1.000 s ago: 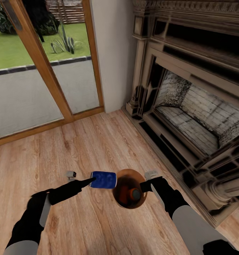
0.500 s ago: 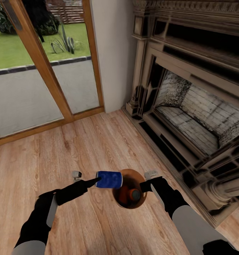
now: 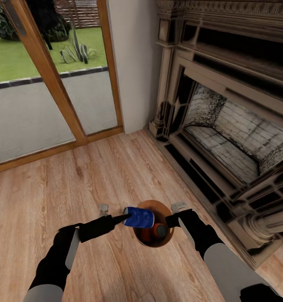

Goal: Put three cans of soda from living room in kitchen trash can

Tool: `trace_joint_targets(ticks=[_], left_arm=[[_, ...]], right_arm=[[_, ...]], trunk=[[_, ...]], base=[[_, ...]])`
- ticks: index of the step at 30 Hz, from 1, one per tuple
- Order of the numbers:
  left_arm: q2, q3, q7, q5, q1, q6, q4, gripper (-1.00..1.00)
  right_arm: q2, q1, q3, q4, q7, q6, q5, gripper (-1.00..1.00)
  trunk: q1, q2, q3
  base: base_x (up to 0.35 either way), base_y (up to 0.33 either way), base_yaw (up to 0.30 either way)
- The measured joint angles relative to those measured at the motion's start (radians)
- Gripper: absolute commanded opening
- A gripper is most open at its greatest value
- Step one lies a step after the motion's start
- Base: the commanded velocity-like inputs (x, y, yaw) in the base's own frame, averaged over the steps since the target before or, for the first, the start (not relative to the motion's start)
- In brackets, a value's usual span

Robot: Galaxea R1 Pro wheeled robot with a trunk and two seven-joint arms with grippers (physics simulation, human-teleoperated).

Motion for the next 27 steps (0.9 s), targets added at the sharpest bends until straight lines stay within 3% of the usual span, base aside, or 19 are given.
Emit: trace_joint_targets(ticks=[5,12,25,26,27], left_arm=[[-0.004,-0.024,0.096,0.002,0.000,-0.026,-0.001,-1.00],[-0.029,-0.065,0.206,0.002,0.000,-0.047,-0.007,-1.00],[-0.049,-0.111,0.292,0.003,0.000,-0.050,-0.013,-1.00],[-0.049,-0.112,0.295,0.004,0.000,-0.050,-0.014,1.00],[-0.049,-0.113,0.301,0.004,0.000,-0.050,-0.014,1.00]], right_arm=[[0.000,0.000,0.000,0.000,0.000,0.000,-0.001,-1.00],[0.000,0.000,0.000,0.000,0.000,0.000,0.000,-1.00],[0.000,0.000,0.000,0.001,0.000,0.000,-0.001,-1.00],[0.000,0.000,0.000,0.002,0.000,0.000,0.000,-1.00],[0.000,0.000,0.000,0.002,0.000,0.000,0.000,-1.00]], trunk=[[0.000,0.000,0.000],[0.000,0.000,0.000],[0.000,0.000,0.000],[0.000,0.000,0.000],[0.000,0.000,0.000]], base=[[0.000,0.000,0.000],[0.000,0.000,0.000],[0.000,0.000,0.000],[0.000,0.000,0.000],[0.000,0.000,0.000]])
